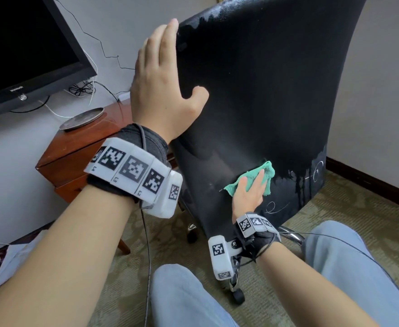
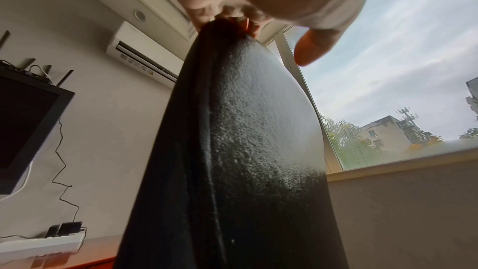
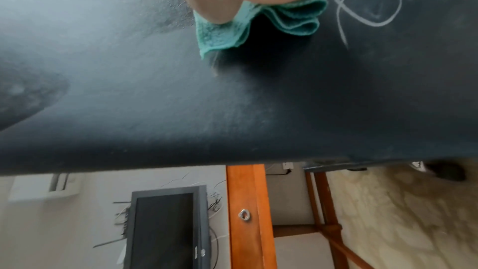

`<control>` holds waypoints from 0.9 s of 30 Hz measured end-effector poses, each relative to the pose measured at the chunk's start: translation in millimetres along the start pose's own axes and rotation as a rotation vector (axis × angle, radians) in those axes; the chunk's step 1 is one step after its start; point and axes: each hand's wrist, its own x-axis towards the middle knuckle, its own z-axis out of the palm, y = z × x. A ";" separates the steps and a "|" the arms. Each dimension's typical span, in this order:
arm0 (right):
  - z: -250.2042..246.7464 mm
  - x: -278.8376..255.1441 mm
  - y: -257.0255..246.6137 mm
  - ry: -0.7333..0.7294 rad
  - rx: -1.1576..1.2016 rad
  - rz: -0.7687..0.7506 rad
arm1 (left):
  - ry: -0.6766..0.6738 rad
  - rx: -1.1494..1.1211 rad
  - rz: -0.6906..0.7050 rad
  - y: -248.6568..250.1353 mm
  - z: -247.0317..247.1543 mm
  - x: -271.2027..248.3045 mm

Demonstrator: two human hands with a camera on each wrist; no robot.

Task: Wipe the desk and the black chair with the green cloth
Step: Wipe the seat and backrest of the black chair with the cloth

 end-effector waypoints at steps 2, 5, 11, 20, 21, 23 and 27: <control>3.6 -4.0 -9.7 -0.014 0.014 0.052 | -0.001 0.008 -0.005 0.9 0.2 0.2; 10.6 -13.7 -28.7 -0.046 0.051 0.090 | 0.004 0.023 -0.005 1.4 1.7 0.9; 30.7 -61.1 -75.5 -0.247 0.172 -0.267 | 0.003 0.005 0.015 -1.2 1.5 0.9; 26.0 -40.5 -39.5 -0.138 0.069 -0.510 | -0.008 -0.003 0.043 -9.5 1.7 1.4; 22.4 -33.5 -30.1 -0.126 0.056 -0.479 | -0.006 -0.005 0.043 -9.7 1.9 1.3; 13.5 -17.8 -9.4 -0.102 0.032 -0.401 | -0.002 -0.008 0.044 -9.8 1.6 1.5; -9.9 16.2 32.1 -0.055 0.039 -0.165 | 0.017 -0.009 0.046 -7.8 2.0 1.1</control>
